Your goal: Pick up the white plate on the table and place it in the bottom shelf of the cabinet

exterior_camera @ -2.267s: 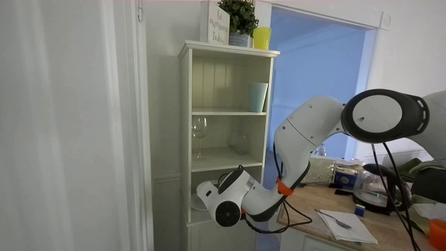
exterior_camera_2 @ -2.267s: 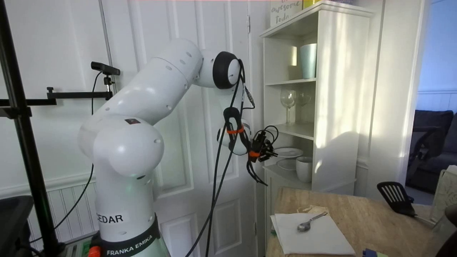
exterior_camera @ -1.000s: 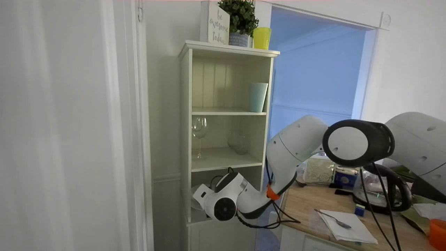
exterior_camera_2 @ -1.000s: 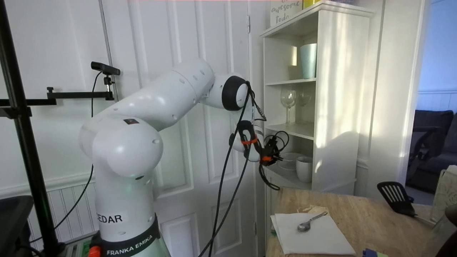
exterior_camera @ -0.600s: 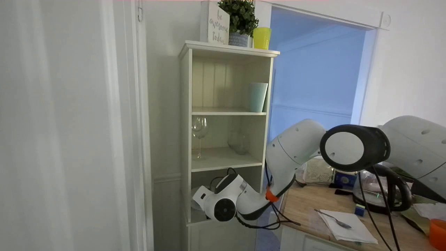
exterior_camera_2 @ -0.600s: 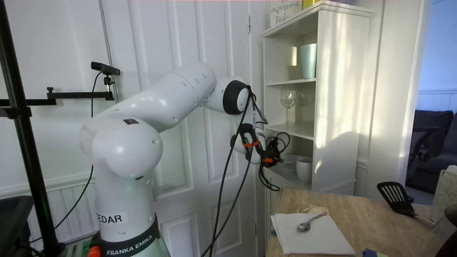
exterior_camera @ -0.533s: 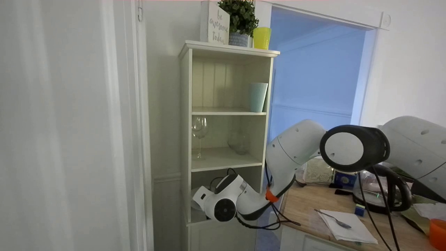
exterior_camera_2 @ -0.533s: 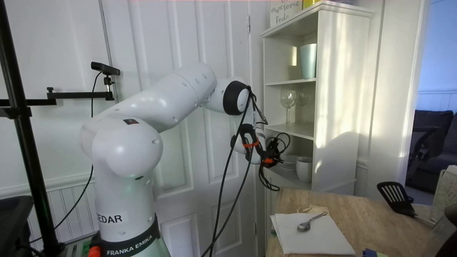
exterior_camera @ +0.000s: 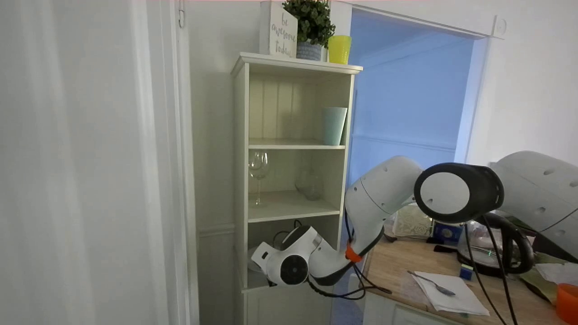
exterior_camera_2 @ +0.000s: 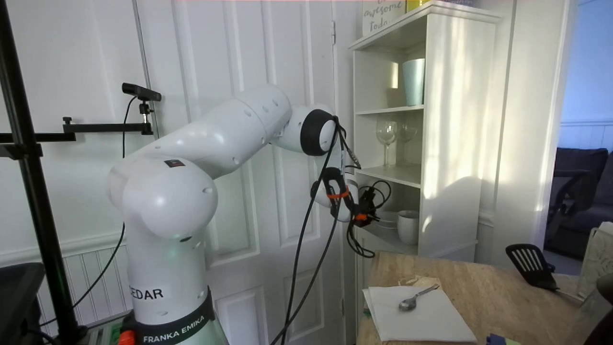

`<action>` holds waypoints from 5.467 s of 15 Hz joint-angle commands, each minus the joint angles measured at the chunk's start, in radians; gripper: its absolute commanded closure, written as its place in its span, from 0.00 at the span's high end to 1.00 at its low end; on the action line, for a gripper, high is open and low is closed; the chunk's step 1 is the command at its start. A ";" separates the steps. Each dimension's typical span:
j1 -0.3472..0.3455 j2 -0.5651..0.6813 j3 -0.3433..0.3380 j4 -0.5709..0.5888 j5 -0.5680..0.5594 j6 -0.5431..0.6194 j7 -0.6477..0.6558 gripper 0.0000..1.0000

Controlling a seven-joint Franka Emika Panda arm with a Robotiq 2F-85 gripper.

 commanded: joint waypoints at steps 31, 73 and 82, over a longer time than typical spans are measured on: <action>-0.015 0.071 -0.003 0.139 0.106 0.079 -0.121 0.47; 0.067 0.023 -0.112 0.151 0.815 0.026 -0.690 0.68; 0.079 0.014 -0.124 0.133 0.852 0.032 -0.696 0.66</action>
